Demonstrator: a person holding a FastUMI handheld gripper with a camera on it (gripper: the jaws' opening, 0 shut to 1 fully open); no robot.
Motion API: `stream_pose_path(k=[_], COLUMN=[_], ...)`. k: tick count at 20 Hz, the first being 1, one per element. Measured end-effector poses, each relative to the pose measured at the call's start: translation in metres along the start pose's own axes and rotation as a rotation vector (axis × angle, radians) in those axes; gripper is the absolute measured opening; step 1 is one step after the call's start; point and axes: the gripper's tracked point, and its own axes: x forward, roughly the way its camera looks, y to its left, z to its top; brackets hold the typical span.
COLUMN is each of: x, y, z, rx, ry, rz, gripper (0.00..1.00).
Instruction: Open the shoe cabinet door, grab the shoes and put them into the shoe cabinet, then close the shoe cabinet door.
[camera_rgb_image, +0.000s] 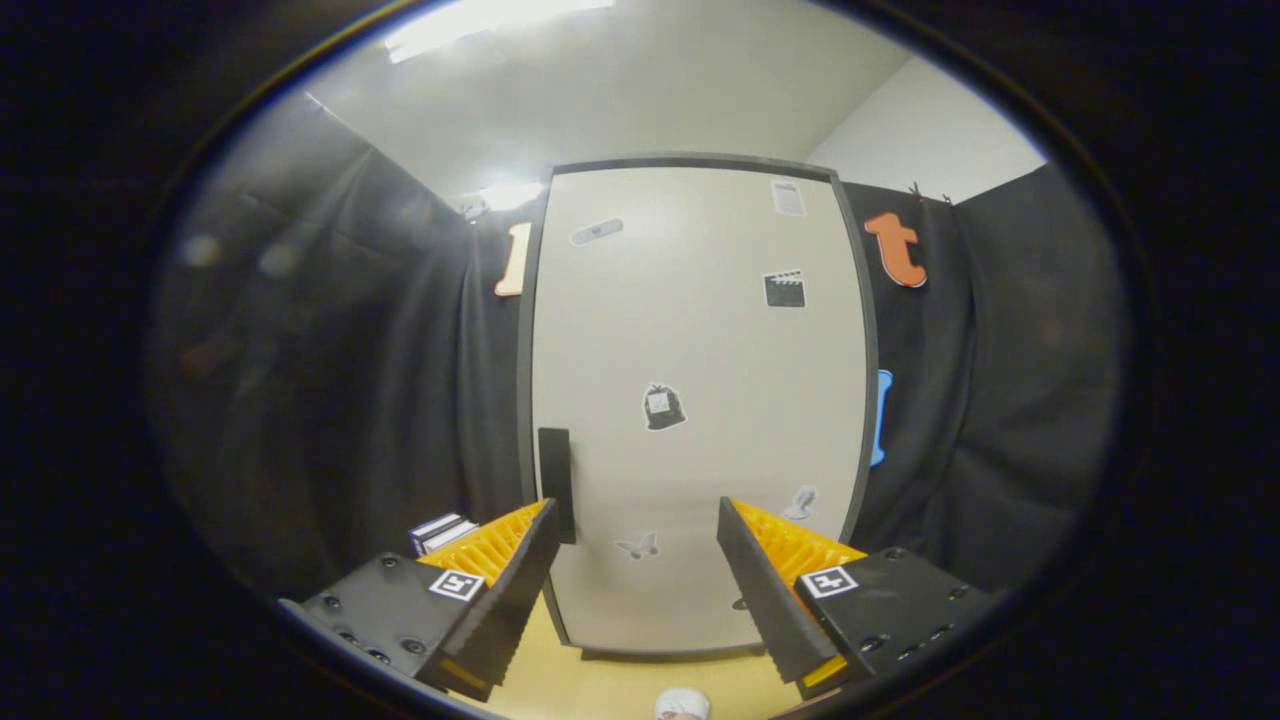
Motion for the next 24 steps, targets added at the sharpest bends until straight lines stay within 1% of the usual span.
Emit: stream_pose_path(k=[7, 12, 18, 24], x=[0.021, 0.062, 0.112, 0.143], y=[0.003, 0.027, 0.064, 0.079], z=[-0.003, -0.014, -0.029, -0.041], rx=[0.027, 0.045, 0.052, 0.042], ry=[0.013, 0.038, 0.031, 0.015], rz=[-0.013, 0.014, 0.041, 0.005], gripper=[0.98, 0.98, 0.98, 0.98])
